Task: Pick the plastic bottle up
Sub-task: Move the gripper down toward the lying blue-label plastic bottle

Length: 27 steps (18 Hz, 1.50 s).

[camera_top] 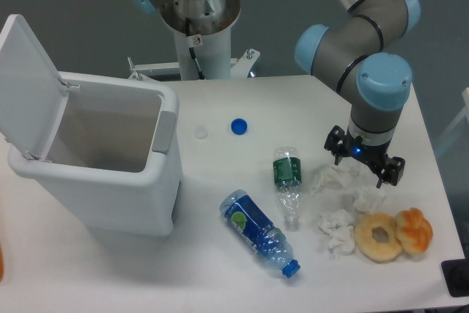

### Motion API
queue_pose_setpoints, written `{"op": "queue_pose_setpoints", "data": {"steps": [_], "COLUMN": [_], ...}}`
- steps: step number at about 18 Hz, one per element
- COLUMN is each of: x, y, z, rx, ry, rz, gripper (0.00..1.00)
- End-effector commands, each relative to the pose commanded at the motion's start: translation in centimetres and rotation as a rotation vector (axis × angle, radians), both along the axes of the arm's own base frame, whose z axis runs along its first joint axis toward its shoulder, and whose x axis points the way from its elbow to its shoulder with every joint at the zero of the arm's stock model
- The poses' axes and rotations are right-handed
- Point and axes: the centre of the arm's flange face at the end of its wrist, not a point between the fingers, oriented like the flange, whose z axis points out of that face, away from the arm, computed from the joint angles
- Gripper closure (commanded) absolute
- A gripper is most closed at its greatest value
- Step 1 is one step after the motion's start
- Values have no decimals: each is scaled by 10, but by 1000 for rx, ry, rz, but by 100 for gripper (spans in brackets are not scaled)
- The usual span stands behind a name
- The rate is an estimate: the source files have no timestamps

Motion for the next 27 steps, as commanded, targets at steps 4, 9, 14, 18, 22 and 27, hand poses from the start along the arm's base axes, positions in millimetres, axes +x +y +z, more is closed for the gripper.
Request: {"op": "queue_pose_setpoints", "data": {"steps": [4,9,14,18,22,27], "x": [0,3,7,6,1,-13], "y": [1,3,27,60,76,103], "z": [-1,-5,-10,-11,-10,1], "rx": [4,114,206,261,302,368], "ry": [-1,-61,-64,-73,-96,-102], "rz": [9,53,362,607,716,931], "gripper": [0,0,0,0,0,0]}}
